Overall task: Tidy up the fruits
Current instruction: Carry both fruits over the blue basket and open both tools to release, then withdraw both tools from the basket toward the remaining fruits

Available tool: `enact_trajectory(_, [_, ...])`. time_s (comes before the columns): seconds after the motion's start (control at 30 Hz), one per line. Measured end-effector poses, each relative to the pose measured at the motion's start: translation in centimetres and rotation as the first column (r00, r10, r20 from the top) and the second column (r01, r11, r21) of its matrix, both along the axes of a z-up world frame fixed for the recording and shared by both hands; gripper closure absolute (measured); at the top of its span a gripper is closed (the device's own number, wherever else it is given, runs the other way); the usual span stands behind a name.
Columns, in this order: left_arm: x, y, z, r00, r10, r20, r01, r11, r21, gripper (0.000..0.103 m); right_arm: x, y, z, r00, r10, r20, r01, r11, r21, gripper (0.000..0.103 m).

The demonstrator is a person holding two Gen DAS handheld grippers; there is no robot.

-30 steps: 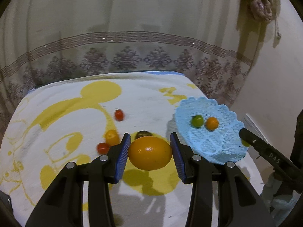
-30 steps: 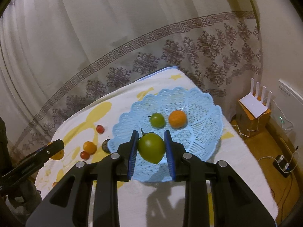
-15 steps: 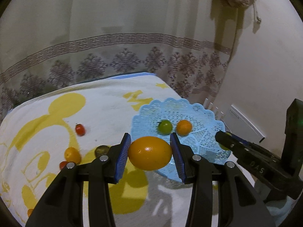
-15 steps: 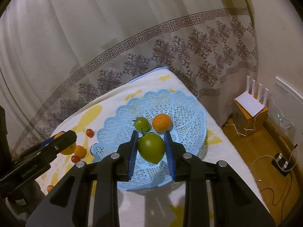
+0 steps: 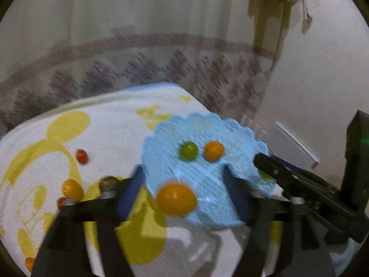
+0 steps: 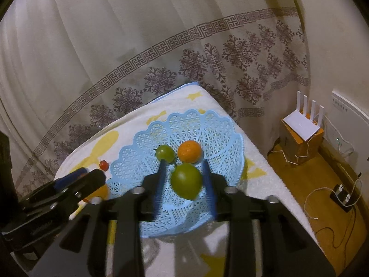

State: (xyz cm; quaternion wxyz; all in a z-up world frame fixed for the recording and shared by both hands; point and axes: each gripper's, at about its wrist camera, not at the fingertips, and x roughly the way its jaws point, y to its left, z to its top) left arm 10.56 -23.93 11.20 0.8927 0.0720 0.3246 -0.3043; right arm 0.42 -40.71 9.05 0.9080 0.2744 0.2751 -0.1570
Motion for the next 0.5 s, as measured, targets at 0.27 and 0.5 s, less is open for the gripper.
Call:
enact_trajectory(0.27, [0.7,2.3,1.0,0.996,0.081,0.04,-0.08,0.997,-0.012,0.013,-0.3,0.2,0.3,1.0,-0.018,0.016,0.018,1.0,0.002,0.042])
enact_trajectory(0.5, [0.8,5.0,2.1,0.989,0.134,0.055,-0.133,0.991,-0.024,0.008,-0.6,0.6,0.6,0.999,-0.025,0.03,0.025,1.0,0.003,0.032])
